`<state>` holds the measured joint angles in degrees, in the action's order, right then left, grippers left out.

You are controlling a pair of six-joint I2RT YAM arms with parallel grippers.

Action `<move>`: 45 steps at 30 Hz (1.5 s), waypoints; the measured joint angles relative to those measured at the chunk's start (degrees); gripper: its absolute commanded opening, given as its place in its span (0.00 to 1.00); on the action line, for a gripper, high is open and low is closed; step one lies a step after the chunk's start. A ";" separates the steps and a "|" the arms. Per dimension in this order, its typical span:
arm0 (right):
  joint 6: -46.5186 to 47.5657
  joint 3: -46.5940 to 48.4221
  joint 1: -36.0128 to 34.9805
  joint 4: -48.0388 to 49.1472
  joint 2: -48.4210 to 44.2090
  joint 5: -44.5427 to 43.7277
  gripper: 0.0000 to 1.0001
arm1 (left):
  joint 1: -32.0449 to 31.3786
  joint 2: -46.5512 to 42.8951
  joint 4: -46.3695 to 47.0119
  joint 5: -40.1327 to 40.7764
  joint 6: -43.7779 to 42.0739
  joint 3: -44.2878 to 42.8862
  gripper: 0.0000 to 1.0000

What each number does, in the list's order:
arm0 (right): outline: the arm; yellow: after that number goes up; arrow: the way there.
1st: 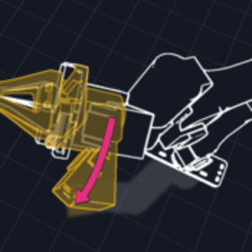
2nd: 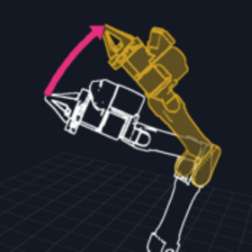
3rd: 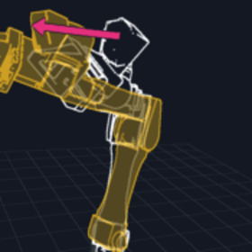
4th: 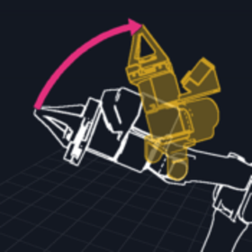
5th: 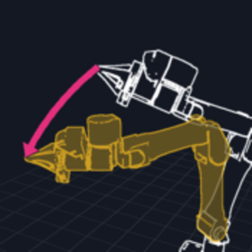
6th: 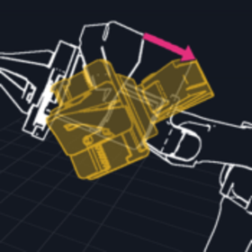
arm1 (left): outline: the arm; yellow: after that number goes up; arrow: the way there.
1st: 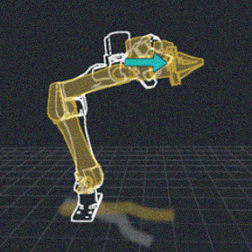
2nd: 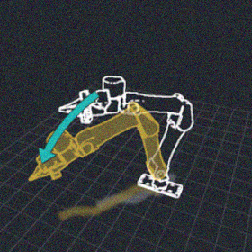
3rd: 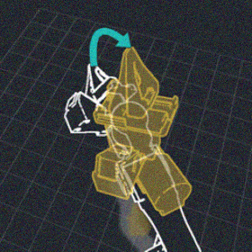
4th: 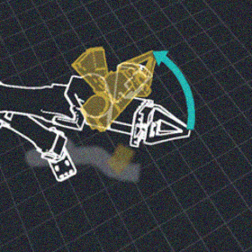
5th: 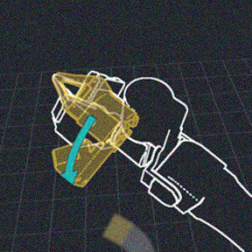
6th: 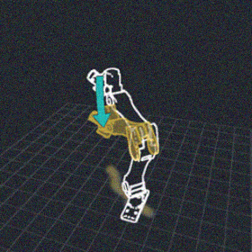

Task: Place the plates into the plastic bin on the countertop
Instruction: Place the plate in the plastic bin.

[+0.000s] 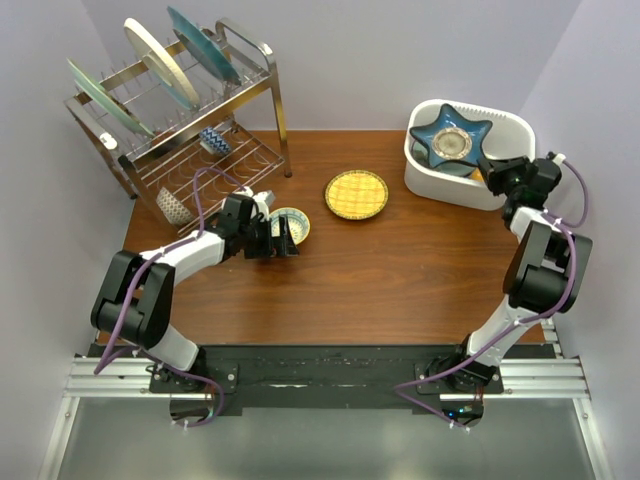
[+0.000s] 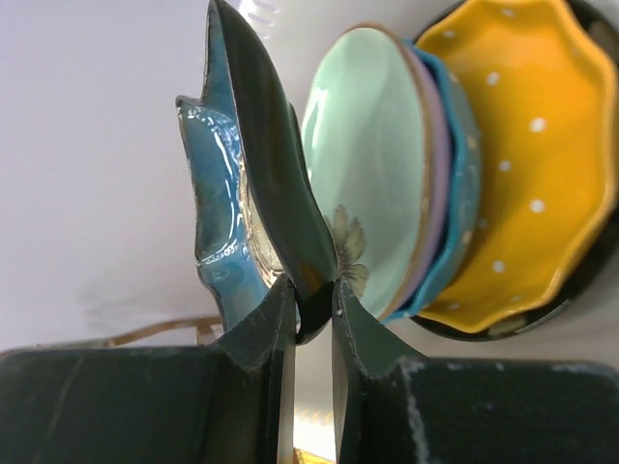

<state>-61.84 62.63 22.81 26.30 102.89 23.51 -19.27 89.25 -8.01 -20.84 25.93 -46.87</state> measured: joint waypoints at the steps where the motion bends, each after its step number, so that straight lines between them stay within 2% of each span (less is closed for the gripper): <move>1: 0.04 -0.17 0.26 -0.42 0.00 -0.15 0.00 | 0.00 0.00 0.07 -0.02 0.00 0.00 0.98; 15: 2.93 1.14 2.34 -3.48 -0.33 -2.01 0.00 | -0.02 0.17 0.31 -0.87 0.02 0.00 0.97; 23: 4.87 2.82 2.34 -6.43 -0.02 -1.99 0.04 | -0.02 0.26 0.52 -1.44 0.02 0.00 0.98; 31: 5.40 2.97 2.34 -6.47 0.13 -2.01 0.14 | -0.04 0.33 0.81 -1.53 0.02 0.00 0.98; 35: 5.38 3.13 2.34 -6.49 0.13 -1.86 0.30 | -0.04 0.33 0.81 -1.53 0.02 0.00 0.98; 36: 5.35 3.28 2.34 -6.45 0.15 -1.66 0.37 | -0.04 0.33 0.81 -1.53 0.02 0.00 0.98; 38: 5.16 3.39 2.27 -6.03 0.13 -1.57 0.41 | -0.04 0.33 0.81 -1.53 0.02 0.00 0.98; 43: 5.25 4.02 2.40 -5.44 0.11 -1.60 0.44 | -0.04 0.33 0.81 -1.53 0.02 0.00 0.98; 45: 5.27 4.02 2.38 -5.60 0.11 -1.60 0.48 | -0.04 0.33 0.81 -1.53 0.02 0.00 0.98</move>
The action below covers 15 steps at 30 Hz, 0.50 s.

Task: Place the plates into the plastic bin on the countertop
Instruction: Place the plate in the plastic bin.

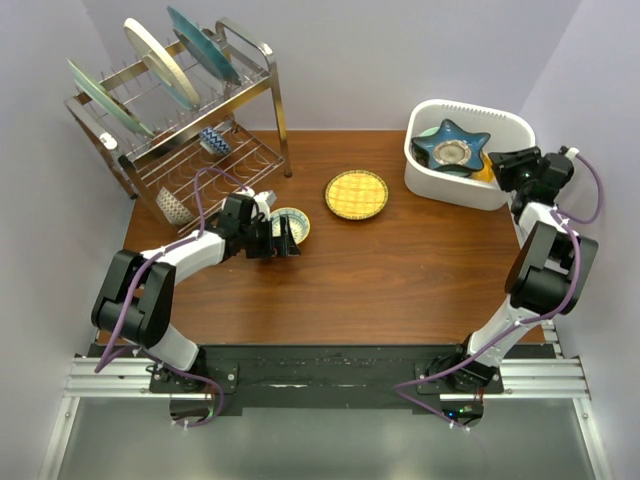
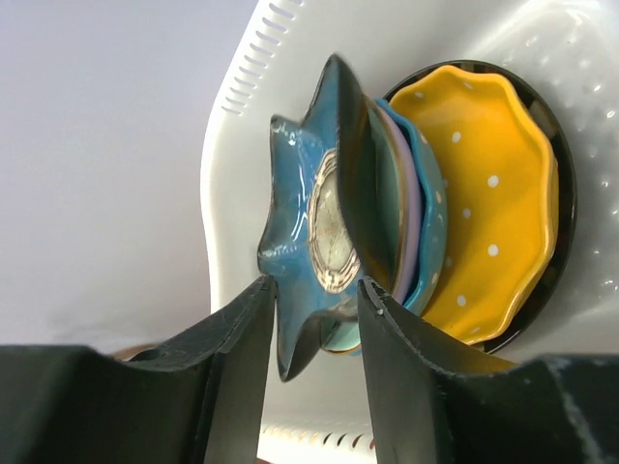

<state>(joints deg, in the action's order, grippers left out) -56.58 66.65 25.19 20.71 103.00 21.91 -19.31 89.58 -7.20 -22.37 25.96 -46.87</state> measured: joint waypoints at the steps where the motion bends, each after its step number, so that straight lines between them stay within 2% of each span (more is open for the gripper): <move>1: 0.00 0.00 0.00 -0.09 0.00 0.02 0.49 | 0.00 0.00 0.00 0.00 0.00 0.00 0.98; 7: 0.57 0.24 -0.04 -0.92 -1.14 -0.42 0.55 | 0.00 0.00 -0.02 0.00 0.00 -0.02 0.98; 11: 1.53 0.31 -0.57 -2.86 -3.76 -0.44 0.63 | 0.00 0.00 0.00 -0.07 0.00 -0.02 0.98; 15: 3.96 2.95 -3.19 -5.84 -6.27 -0.57 0.64 | 0.00 -0.02 -0.04 -0.20 0.00 -0.15 0.98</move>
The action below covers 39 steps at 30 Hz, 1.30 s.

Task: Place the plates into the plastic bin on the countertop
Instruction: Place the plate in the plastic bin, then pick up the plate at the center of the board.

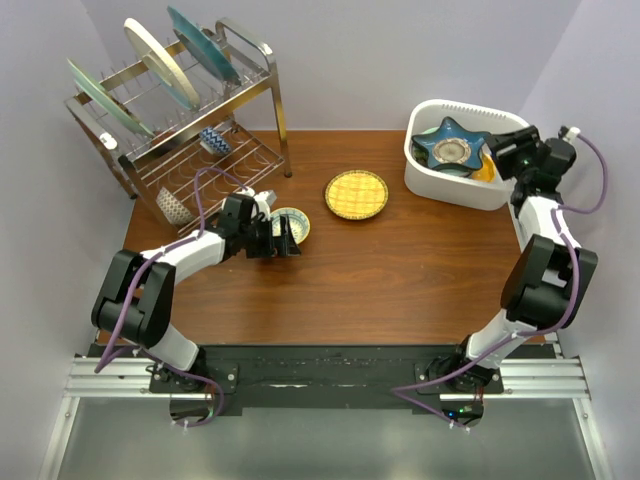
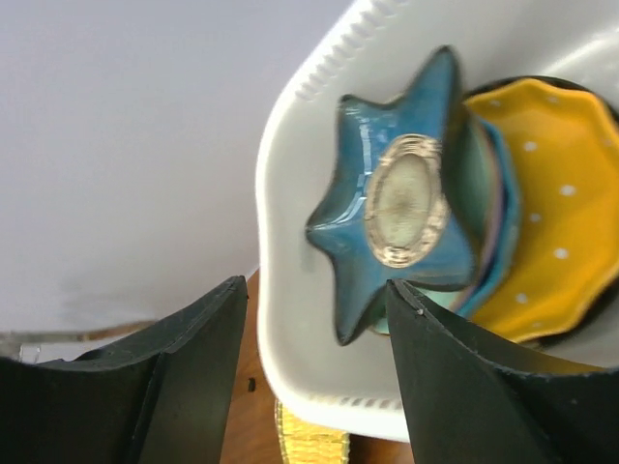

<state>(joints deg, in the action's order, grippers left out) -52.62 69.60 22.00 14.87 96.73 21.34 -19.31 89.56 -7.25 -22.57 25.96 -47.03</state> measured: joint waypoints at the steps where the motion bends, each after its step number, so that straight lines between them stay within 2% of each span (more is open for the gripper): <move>1: 0.79 0.94 -1.14 -0.83 -0.44 -0.09 0.64 | 0.00 -0.09 0.00 0.00 0.00 -0.02 0.98; 12: 7.21 4.13 -15.96 -8.26 -1.64 0.50 0.65 | -0.02 -4.63 -0.09 0.33 0.02 -0.02 0.98; 29: 11.61 -7.37 -27.91 -12.72 -4.90 0.63 0.65 | -0.02 -9.46 -1.68 2.73 0.48 0.07 0.98; 39: 12.59 -15.30 -29.73 -12.63 -4.63 -1.40 0.63 | -0.02 -9.75 -1.68 3.06 0.61 0.04 0.98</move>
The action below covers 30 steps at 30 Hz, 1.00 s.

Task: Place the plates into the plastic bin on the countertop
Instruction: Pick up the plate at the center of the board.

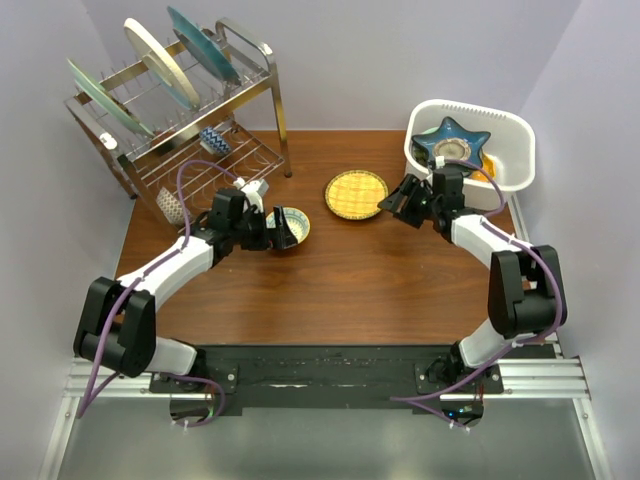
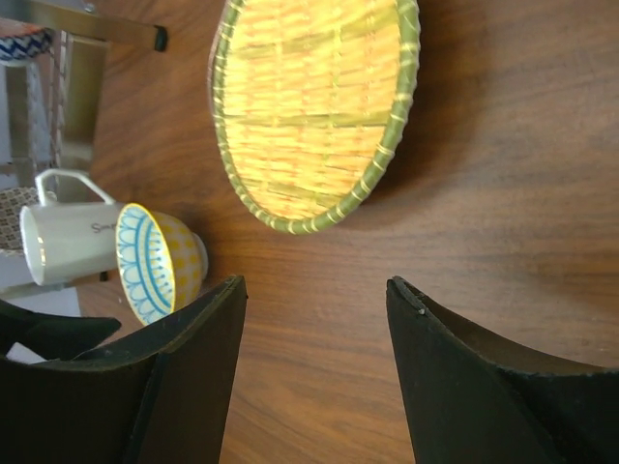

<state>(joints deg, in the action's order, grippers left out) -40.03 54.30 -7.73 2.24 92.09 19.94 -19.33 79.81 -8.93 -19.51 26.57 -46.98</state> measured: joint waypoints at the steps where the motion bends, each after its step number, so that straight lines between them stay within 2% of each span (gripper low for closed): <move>1: 0.00 -0.22 -0.17 0.07 0.28 -0.20 0.62 | 0.00 0.04 0.00 0.00 0.00 0.00 0.98; 10: -1.22 -1.95 -0.55 4.17 5.99 -1.46 0.58 | 0.00 2.08 0.04 -0.04 0.00 -0.09 0.98; 22: -8.02 -1.07 -0.55 10.73 13.70 -1.31 0.53 | 0.00 2.23 -0.48 0.22 -0.04 -0.46 0.98; 30: -9.51 1.11 -1.01 11.96 14.53 0.28 0.51 | 0.00 0.35 -2.45 1.84 -0.13 -0.46 0.98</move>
<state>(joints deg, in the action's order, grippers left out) -49.54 55.42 -8.73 14.20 106.63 20.23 -19.33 80.16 -11.38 -17.67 26.44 -47.44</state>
